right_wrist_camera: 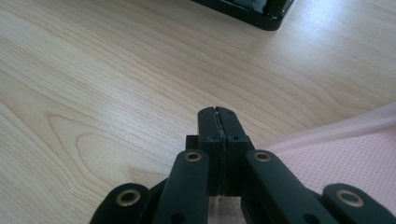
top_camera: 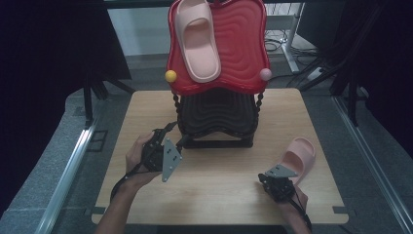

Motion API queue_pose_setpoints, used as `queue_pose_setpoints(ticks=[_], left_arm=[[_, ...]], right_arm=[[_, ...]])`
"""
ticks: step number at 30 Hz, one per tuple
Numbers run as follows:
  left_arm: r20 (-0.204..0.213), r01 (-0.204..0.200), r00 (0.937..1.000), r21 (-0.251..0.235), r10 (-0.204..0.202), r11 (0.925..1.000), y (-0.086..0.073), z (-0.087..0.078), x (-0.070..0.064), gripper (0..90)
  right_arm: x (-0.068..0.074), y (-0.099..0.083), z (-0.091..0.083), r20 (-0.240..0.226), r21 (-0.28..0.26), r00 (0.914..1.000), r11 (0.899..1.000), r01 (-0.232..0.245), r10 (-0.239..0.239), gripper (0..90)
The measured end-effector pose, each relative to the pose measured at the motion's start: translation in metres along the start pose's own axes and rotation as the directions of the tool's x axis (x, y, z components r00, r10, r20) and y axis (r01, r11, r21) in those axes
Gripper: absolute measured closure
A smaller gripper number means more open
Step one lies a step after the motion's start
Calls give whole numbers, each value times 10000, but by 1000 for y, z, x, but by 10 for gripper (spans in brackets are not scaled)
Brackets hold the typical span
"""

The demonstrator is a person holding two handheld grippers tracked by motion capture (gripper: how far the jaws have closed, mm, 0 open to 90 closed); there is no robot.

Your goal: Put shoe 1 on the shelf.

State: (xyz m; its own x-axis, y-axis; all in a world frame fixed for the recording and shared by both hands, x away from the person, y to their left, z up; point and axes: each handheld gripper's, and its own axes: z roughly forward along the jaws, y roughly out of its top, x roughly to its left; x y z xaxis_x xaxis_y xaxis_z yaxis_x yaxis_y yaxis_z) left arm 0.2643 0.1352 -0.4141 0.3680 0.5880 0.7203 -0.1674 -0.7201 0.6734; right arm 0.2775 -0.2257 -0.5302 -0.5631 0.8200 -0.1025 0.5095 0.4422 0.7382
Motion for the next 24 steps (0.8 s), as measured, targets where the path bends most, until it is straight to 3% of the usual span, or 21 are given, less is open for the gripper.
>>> queue_pose_setpoints(ticks=[5, 6, 7, 14, 21, 24], left_arm=[[235, 137, 9996, 227, -143, 9996, -11, 1, -12, 466], [233, 14, 9997, 294, -21, 9996, -12, 1, -14, 465], [297, 202, 9993, 313, -212, 9993, -14, 1, -16, 464], [593, 365, 9974, 560, -398, 9978, -28, -1, -30, 460], [1106, 803, 9898, 914, -903, 9926, -46, -1, -47, 456], [1274, 612, 9890, 1093, -751, 9921, -49, 2, -52, 448]], right_arm=[[0, -1, 1, -73, 148, 10000, 9999, 15, -14, 899], [0, -1, 1, -63, 168, 10000, 9999, 29, -28, 900], [0, -1, 2, -61, 194, 10000, 9998, 33, -32, 899], [0, -2, 1, -64, 212, 10000, 9998, 29, -28, 900], [0, -1, 5, -13, 299, 10000, 9996, -20, 20, 900], [0, -4, 1, 56, 368, 10000, 9993, -55, 53, 900]])
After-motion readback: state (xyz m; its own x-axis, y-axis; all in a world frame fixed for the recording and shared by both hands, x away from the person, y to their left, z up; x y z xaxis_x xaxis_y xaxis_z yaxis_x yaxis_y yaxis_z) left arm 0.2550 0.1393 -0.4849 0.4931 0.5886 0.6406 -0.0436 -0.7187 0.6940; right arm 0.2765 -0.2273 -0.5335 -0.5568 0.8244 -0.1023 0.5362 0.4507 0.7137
